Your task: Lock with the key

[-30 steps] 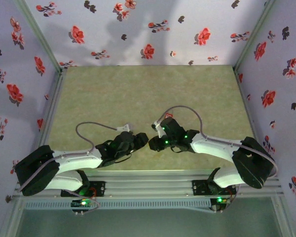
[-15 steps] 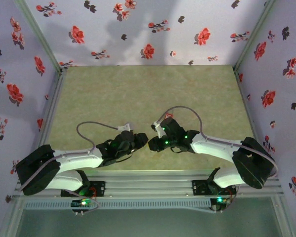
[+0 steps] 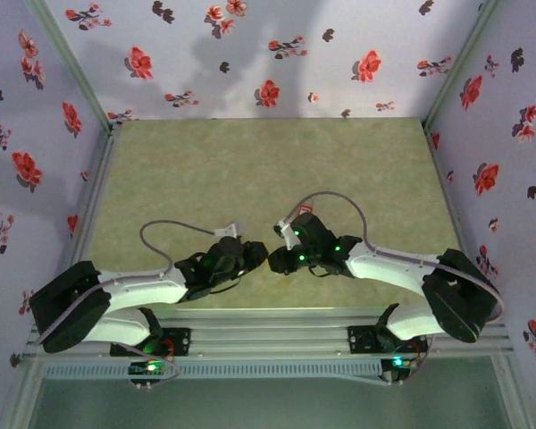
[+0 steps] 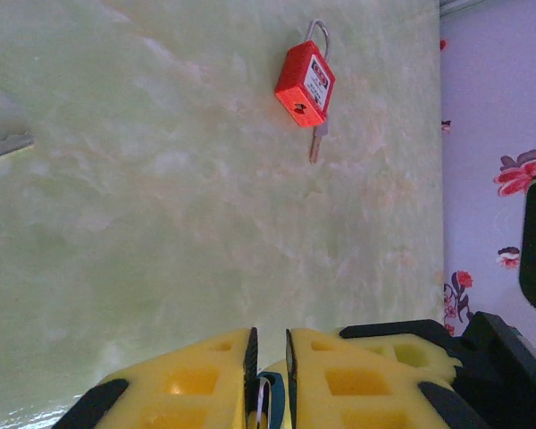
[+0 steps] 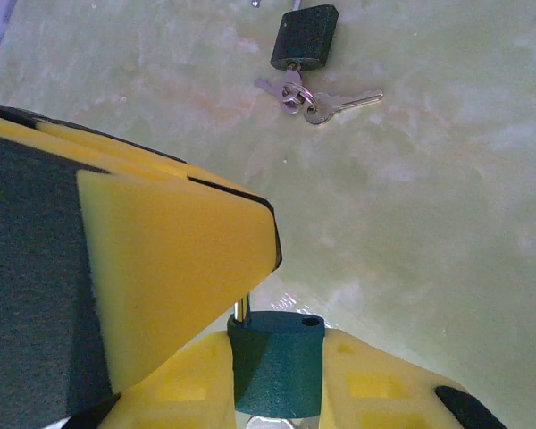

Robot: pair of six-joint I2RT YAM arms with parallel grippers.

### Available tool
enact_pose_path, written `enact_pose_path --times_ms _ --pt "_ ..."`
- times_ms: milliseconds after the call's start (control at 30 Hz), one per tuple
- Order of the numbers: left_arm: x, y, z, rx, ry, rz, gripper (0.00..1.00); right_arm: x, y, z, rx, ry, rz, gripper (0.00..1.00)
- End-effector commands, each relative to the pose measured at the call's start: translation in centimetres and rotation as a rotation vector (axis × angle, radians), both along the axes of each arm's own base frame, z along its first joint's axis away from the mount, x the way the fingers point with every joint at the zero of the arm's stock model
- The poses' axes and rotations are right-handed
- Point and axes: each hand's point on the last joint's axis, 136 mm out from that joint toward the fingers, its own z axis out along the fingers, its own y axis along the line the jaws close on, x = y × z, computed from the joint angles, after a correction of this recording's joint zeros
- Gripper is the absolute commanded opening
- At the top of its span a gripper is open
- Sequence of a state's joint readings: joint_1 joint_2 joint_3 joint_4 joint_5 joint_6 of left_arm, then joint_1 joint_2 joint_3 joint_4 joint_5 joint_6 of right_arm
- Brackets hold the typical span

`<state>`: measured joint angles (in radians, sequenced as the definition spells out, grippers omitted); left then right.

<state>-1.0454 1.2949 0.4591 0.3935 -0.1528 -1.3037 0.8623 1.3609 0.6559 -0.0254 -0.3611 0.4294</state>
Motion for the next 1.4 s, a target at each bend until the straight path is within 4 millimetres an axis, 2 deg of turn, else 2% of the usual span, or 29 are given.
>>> enact_pose_path --times_ms 0,267,500,1067,1300,1367 --pt "0.0 -0.5 0.8 -0.028 -0.017 -0.009 0.20 -0.4 0.4 0.7 0.031 -0.005 0.015 0.21" --pt "0.3 0.3 1.5 -0.023 -0.028 0.006 0.22 -0.7 0.6 0.6 0.026 -0.003 0.031 0.21" --pt "0.5 0.9 1.7 -0.010 -0.032 0.014 0.19 -1.0 0.7 0.7 0.031 -0.005 0.044 0.21" --pt "0.3 0.6 1.5 0.002 -0.028 -0.010 0.13 -0.7 0.4 1.0 0.025 -0.031 0.023 0.21" --pt "0.3 0.1 1.6 0.005 -0.028 -0.027 0.06 -0.7 0.4 1.1 0.029 -0.037 0.021 0.21" --pt "0.3 0.1 1.5 0.007 -0.026 -0.027 0.01 -0.6 0.4 1.1 0.026 -0.038 0.018 0.21"
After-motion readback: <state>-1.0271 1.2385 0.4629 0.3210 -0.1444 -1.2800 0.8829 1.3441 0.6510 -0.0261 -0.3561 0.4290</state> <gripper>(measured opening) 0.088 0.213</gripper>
